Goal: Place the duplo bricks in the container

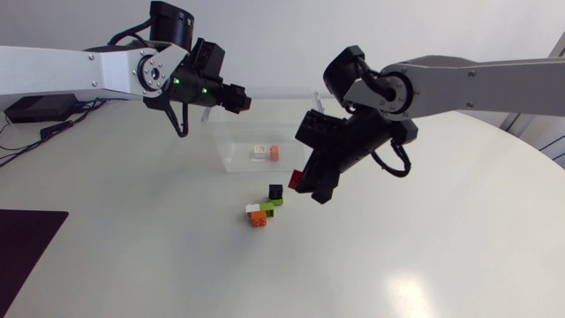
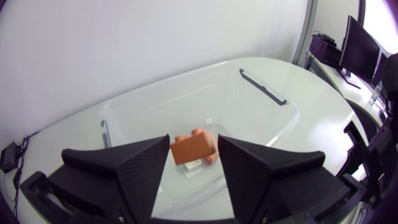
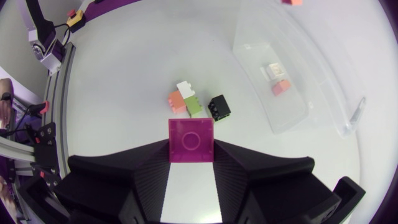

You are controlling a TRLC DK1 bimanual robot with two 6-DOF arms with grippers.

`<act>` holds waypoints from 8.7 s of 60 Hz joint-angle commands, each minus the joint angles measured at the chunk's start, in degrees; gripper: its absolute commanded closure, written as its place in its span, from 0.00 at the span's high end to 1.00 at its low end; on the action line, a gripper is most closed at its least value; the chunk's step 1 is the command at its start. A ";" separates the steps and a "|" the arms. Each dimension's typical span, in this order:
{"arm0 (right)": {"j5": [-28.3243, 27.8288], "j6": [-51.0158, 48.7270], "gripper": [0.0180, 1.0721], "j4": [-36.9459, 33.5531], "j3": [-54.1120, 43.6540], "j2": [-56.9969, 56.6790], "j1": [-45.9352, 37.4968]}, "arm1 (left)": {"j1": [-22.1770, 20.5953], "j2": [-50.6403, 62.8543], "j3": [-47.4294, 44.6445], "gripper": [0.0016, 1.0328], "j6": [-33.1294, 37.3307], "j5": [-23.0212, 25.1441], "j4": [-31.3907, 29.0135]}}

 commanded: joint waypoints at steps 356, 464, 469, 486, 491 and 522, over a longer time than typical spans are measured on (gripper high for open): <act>6.06 -13.43 0.96 2.17 14.47 22.74 3.29 | 13.06 -26.97 -25.76 0.96 23.25 11.16 4.93; 7.82 -17.39 0.21 -16.72 24.58 21.42 4.69 | 25.18 -53.60 -54.77 0.96 17.63 12.57 13.72; 7.99 -17.48 0.21 -20.15 27.74 20.54 3.99 | 25.45 -55.71 -56.26 0.96 17.28 12.57 13.37; 10.72 -17.92 0.21 -32.46 46.02 26.25 2.76 | 25.36 -64.32 -60.39 0.96 14.99 12.48 10.64; 11.07 -18.00 0.21 -35.36 50.77 28.27 2.50 | 25.45 -64.67 -60.57 0.96 14.99 12.48 9.85; 10.54 -15.98 0.21 -42.65 72.04 36.97 1.62 | 25.62 -68.01 -61.88 0.96 14.99 12.48 8.09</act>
